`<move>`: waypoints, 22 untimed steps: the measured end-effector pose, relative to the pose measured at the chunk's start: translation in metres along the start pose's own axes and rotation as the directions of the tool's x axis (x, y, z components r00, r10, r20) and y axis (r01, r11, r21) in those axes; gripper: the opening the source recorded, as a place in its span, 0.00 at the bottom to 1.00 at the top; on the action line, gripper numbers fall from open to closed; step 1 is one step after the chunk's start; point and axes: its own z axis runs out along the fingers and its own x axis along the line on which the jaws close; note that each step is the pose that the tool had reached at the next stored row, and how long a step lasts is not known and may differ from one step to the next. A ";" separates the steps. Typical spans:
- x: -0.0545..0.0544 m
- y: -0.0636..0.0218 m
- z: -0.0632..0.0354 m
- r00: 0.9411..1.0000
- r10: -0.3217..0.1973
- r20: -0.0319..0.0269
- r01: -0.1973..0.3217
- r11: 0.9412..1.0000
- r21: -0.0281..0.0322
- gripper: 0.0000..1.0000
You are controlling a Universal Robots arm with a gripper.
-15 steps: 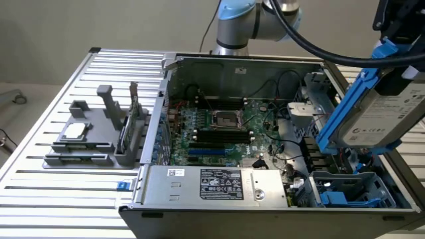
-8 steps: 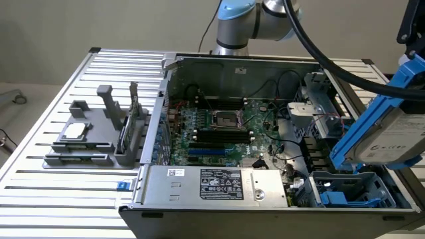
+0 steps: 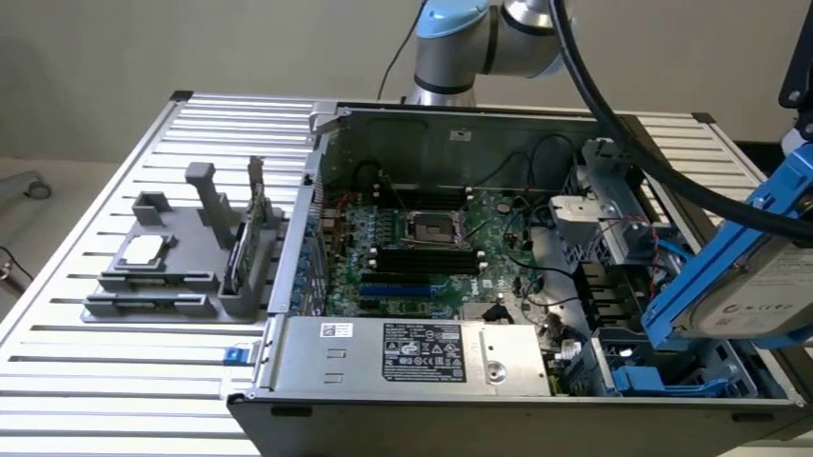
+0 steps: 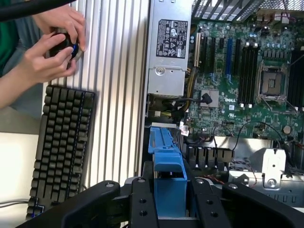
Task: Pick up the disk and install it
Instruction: 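Insert the disk into the insertion slot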
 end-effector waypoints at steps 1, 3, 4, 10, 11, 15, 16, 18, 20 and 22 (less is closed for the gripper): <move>0.000 -0.0001 0.0018 1.000 0.000 0.000 0.000 1.000 0.000 0.33; 0.000 -0.0003 0.0054 1.000 0.000 0.000 0.000 1.000 0.000 0.33; 0.000 -0.0005 0.0073 1.000 0.000 0.000 0.000 1.000 0.000 0.33; -0.002 -0.0012 0.0180 1.000 0.000 0.000 0.000 1.000 0.001 0.33; -0.003 -0.0014 0.0199 1.000 0.000 0.000 0.000 1.000 0.001 0.33; -0.009 -0.0022 0.0272 1.000 0.000 0.002 0.000 1.000 0.001 0.33; -0.011 -0.0024 0.0290 1.000 0.000 0.002 0.000 1.000 0.001 0.33; -0.015 -0.0028 0.0326 1.000 0.000 0.003 0.000 1.000 0.001 0.33; -0.018 -0.0032 0.0362 1.000 0.000 0.003 0.000 1.000 0.001 0.33; -0.020 -0.0035 0.0398 1.000 0.000 0.004 0.000 1.000 0.001 0.33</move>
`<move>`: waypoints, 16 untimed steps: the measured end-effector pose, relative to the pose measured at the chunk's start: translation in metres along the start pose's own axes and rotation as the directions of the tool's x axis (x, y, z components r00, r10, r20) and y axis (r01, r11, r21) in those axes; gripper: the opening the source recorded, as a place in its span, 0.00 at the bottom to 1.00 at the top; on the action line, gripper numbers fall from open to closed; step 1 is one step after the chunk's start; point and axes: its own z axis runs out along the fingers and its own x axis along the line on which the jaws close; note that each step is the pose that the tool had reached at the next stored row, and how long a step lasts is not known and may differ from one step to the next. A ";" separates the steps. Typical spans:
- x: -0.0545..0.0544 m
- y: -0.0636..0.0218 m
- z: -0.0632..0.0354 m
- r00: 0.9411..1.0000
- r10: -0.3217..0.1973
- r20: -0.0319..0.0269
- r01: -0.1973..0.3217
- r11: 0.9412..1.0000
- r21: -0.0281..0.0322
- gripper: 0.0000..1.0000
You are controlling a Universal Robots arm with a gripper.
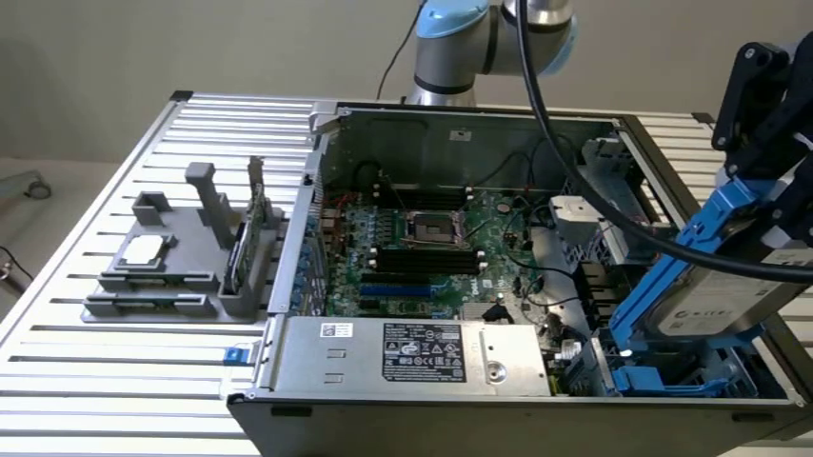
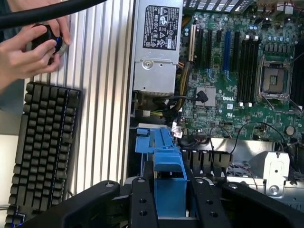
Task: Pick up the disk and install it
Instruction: 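Insert the disk into the insertion slot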
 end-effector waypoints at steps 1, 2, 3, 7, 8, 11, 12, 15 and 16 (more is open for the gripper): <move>0.000 -0.0001 0.0018 1.000 0.000 0.000 0.000 1.000 0.000 0.33; 0.000 -0.0002 0.0037 1.000 0.000 0.000 0.000 1.000 0.000 0.33; 0.000 -0.0006 0.0054 1.000 0.000 0.001 0.000 1.000 0.000 0.33; 0.000 -0.0030 0.0125 1.000 0.001 0.005 -0.001 1.000 0.000 0.33; 0.000 -0.0038 0.0144 1.000 0.001 0.007 -0.001 1.000 0.000 0.33; 0.000 -0.0060 0.0190 1.000 0.002 0.014 -0.002 1.000 0.001 0.33; 0.000 -0.0068 0.0202 1.000 0.003 0.018 -0.003 1.000 0.001 0.33; 0.000 -0.0092 0.0220 1.000 0.003 0.029 -0.003 1.000 0.002 0.33; 0.001 -0.0096 0.0220 1.000 0.003 0.031 -0.003 1.000 0.002 0.33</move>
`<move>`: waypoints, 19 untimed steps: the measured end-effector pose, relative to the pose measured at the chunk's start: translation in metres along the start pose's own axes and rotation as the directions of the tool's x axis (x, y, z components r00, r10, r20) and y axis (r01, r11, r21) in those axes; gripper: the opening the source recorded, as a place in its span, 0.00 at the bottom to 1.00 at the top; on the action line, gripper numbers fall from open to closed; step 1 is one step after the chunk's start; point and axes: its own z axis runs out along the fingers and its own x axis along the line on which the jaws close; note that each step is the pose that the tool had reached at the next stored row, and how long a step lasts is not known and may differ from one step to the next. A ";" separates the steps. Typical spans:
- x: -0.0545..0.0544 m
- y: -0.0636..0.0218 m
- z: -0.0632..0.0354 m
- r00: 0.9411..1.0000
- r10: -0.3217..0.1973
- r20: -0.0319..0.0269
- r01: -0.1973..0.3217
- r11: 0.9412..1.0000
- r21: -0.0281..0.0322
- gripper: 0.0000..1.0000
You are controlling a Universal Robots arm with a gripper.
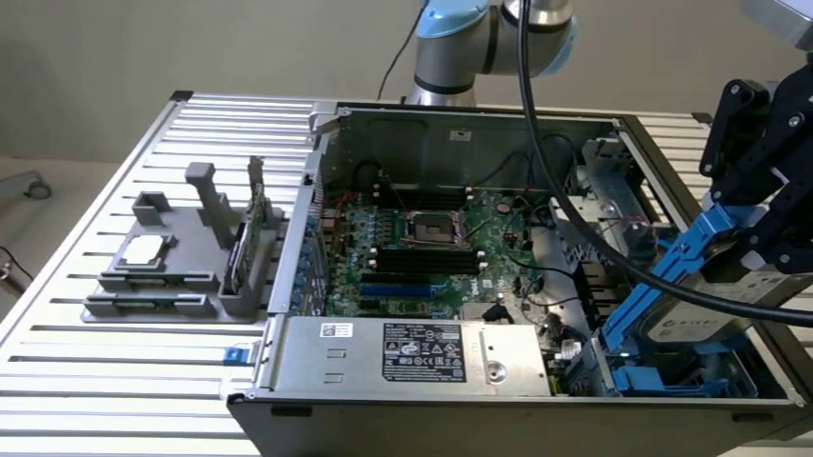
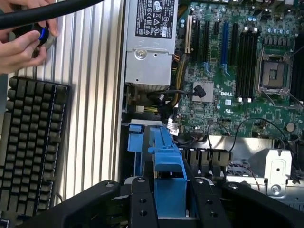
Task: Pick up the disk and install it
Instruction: 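Insert the disk into the insertion slot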
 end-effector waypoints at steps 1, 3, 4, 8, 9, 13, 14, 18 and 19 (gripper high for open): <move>0.001 -0.0001 0.0000 1.000 0.001 0.002 -0.001 1.000 0.000 0.33; 0.002 -0.0001 0.0000 1.000 0.002 0.007 -0.002 1.000 0.000 0.33; 0.003 -0.0001 0.0000 1.000 0.003 0.008 -0.003 1.000 0.000 0.33; 0.005 0.0001 -0.0001 1.000 0.003 0.014 -0.003 1.000 0.001 0.33; 0.005 0.0001 -0.0004 1.000 0.003 0.016 -0.003 1.000 0.001 0.33; 0.006 0.0008 -0.0107 1.000 0.003 0.018 -0.003 1.000 0.000 0.33; 0.007 0.0010 -0.0142 1.000 0.003 0.019 -0.003 1.000 -0.001 0.33; 0.014 0.0014 -0.0176 1.000 0.005 0.020 -0.005 1.000 -0.002 0.33; 0.016 0.0015 -0.0174 1.000 0.006 0.020 -0.006 1.000 -0.002 0.33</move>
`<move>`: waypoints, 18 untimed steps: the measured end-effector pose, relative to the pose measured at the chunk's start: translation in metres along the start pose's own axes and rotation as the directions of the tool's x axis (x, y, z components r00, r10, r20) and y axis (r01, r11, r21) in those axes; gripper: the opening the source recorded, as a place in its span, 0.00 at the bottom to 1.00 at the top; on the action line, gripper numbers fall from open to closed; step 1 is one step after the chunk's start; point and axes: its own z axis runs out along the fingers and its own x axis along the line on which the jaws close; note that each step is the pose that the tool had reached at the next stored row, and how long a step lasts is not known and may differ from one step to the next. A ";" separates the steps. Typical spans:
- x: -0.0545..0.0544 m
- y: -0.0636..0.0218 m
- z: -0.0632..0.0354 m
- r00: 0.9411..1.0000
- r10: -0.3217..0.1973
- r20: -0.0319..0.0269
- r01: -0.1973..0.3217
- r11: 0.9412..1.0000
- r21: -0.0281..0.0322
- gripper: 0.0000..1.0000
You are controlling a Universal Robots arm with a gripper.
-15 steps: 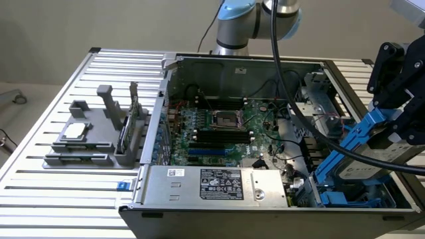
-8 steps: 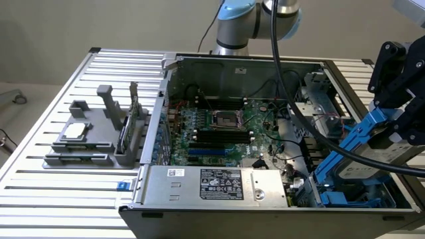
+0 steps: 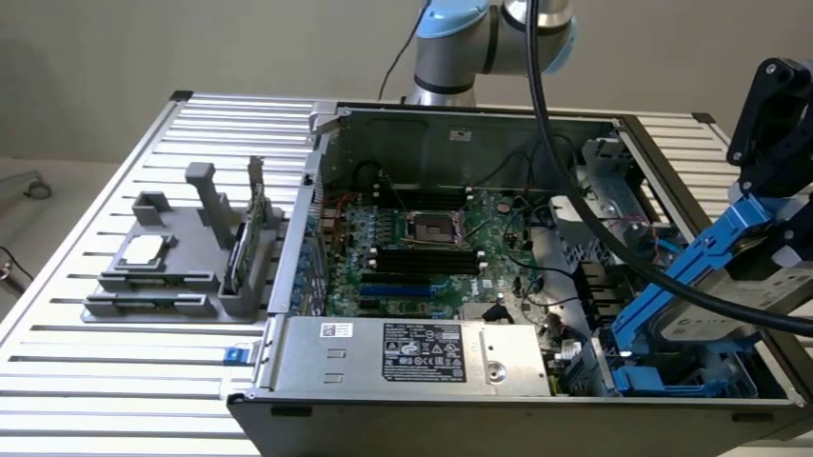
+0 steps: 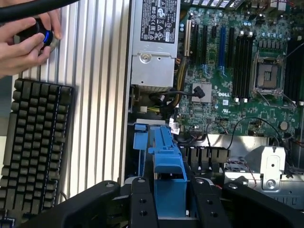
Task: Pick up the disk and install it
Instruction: 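Insert the disk into the insertion slot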
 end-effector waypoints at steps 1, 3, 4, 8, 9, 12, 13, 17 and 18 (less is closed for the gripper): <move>0.001 -0.0001 0.0007 1.000 0.000 0.000 0.000 1.000 0.001 0.33; 0.001 -0.0002 0.0023 1.000 0.000 0.002 0.000 1.000 0.004 0.33; 0.001 -0.0001 0.0033 1.000 0.000 0.003 0.000 1.000 0.006 0.33; 0.001 0.0010 0.0097 1.000 0.000 0.004 0.000 1.000 0.015 0.33; 0.001 0.0015 0.0111 1.000 -0.001 0.004 0.000 1.000 0.017 0.33; 0.001 0.0033 0.0134 1.000 -0.001 0.004 0.001 1.000 0.019 0.33; 0.001 0.0036 0.0137 1.000 -0.001 0.003 0.001 1.000 0.019 0.33; 0.001 0.0039 0.0164 1.000 -0.001 0.003 0.001 1.000 0.025 0.33; 0.001 0.0039 0.0175 1.000 -0.001 0.003 0.001 1.000 0.027 0.33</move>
